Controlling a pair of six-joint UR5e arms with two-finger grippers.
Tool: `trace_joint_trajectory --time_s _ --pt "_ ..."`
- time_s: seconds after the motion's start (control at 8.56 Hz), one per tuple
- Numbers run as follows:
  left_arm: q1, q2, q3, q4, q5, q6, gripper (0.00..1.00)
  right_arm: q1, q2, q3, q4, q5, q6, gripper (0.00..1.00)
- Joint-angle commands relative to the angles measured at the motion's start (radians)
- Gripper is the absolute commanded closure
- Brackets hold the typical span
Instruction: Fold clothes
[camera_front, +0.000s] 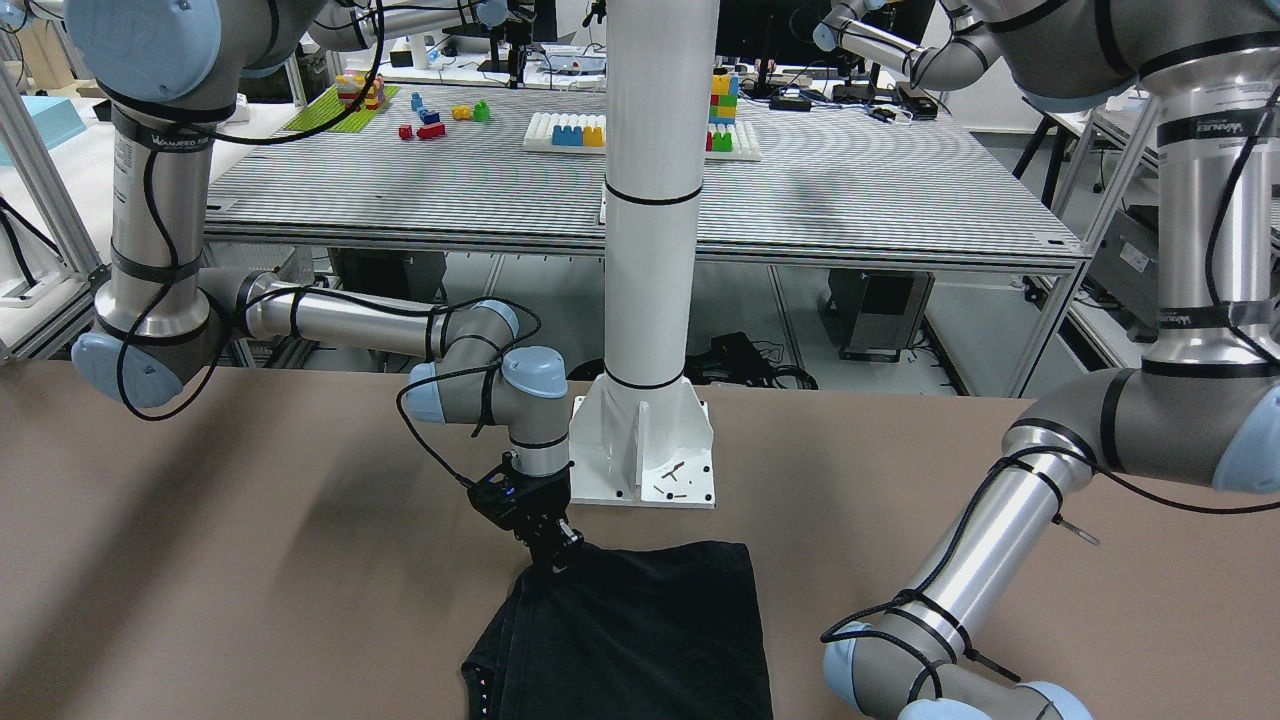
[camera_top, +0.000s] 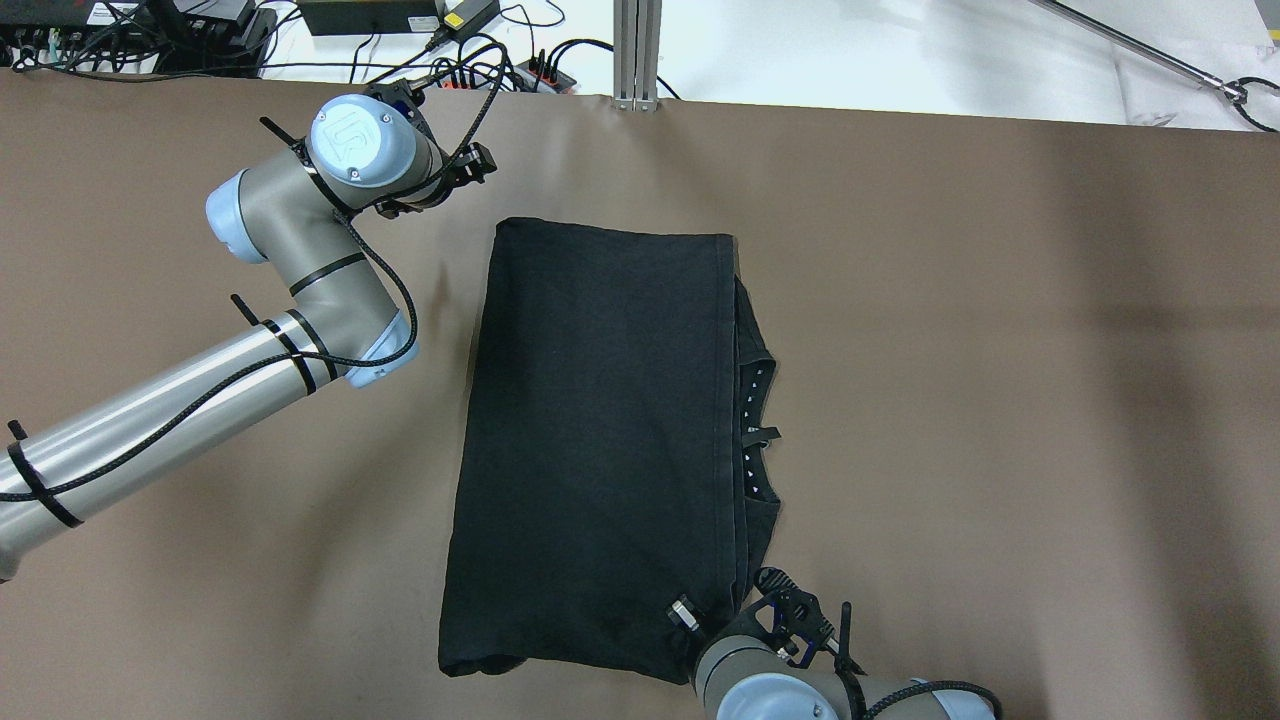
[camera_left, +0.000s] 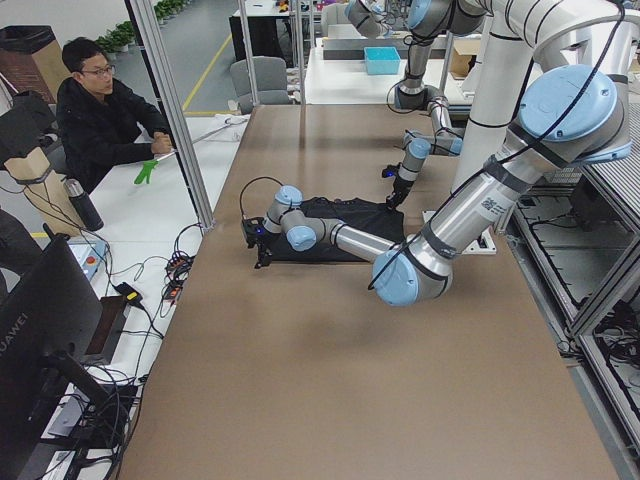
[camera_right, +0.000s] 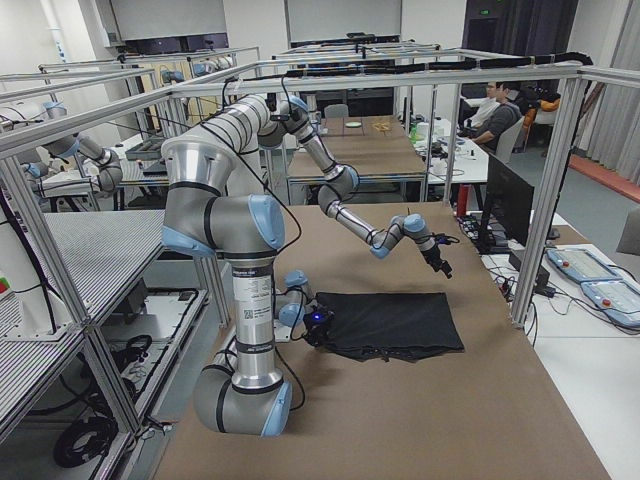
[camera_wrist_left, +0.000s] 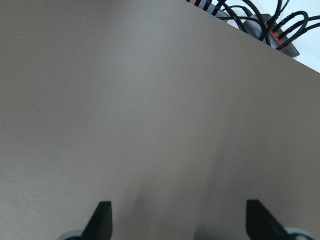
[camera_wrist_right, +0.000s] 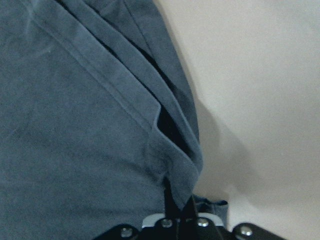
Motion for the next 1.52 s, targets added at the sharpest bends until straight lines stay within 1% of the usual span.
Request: trace_joint_trajectory --time_s 0.0,0.12,0.35,0.47,0.58,0.7,0.82,0.93,1.05,1.17,1.28,1.4 --pt "0.0 -0.001 0.002 0.0 0.0 -0.008 0.06 0.008 -0.001 0.03 -0.012 0.001 0.0 1.0" --pt "0.0 -0.001 0.002 0.0 0.0 -0.009 0.06 0.008 0.0 0.035 -0.024 0.001 0.0 1.0" --pt "-0.001 -0.007 -0.006 0.0 -0.008 -0.011 0.06 0.009 0.006 0.091 -0.078 0.004 -0.001 1.0" --pt "-0.006 -0.006 -0.039 0.002 -0.011 -0.029 0.06 0.006 0.002 0.095 -0.08 0.007 -0.002 1.0" --pt "-0.006 0.012 -0.117 0.014 -0.032 -0.082 0.06 0.005 0.005 0.096 -0.08 0.007 -0.002 1.0" --pt "0.0 0.058 -0.218 0.055 -0.076 -0.163 0.06 0.005 -0.001 0.093 -0.072 0.01 0.0 1.0" --pt "0.046 0.16 -0.385 0.061 -0.074 -0.251 0.06 0.005 0.0 0.095 -0.069 0.011 0.0 1.0" --pt "0.121 0.31 -0.59 0.062 -0.065 -0.311 0.06 0.005 0.0 0.098 -0.067 0.011 0.003 1.0" --pt "0.185 0.477 -0.78 0.062 -0.036 -0.381 0.06 0.003 -0.001 0.098 -0.067 0.01 0.005 1.0" --pt "0.257 0.603 -0.911 0.062 0.012 -0.432 0.06 0.003 0.0 0.098 -0.067 0.011 0.005 1.0" --pt "0.35 0.652 -0.941 0.062 0.096 -0.506 0.06 0.003 0.0 0.099 -0.067 0.011 0.005 1.0" --pt "0.446 0.654 -0.937 0.06 0.176 -0.553 0.06 0.005 0.0 0.107 -0.067 0.011 0.005 1.0"
